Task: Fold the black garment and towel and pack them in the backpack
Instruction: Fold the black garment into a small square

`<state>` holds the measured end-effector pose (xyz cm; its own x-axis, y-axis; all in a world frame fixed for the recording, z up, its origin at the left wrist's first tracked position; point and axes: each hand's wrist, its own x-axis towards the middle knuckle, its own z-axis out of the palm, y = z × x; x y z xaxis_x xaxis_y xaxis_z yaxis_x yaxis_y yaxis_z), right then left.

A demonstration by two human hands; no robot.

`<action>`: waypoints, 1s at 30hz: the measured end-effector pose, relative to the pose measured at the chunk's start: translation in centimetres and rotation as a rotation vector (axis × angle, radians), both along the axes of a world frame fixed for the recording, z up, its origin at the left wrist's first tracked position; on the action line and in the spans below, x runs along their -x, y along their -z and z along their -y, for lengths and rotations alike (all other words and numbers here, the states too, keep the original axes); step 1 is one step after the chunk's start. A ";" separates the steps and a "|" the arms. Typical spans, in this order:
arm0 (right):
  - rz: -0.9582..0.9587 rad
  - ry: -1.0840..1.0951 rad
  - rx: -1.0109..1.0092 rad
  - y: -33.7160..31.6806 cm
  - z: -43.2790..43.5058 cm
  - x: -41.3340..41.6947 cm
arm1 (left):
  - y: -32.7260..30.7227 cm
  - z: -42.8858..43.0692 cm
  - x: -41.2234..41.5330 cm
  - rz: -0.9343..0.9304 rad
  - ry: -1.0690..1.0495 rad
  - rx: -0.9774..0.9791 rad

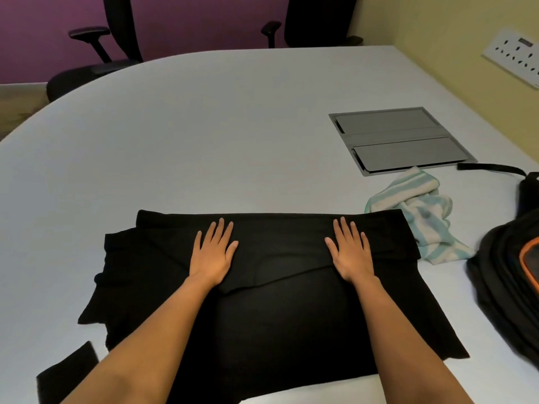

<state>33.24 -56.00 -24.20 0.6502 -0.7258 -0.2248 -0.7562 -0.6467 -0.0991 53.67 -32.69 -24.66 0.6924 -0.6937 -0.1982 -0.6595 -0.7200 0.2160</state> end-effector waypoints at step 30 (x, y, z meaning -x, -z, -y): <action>0.012 0.252 -0.051 -0.4 -14.1 15.5 | -0.4 -14.2 12.9 -0.023 -0.080 0.035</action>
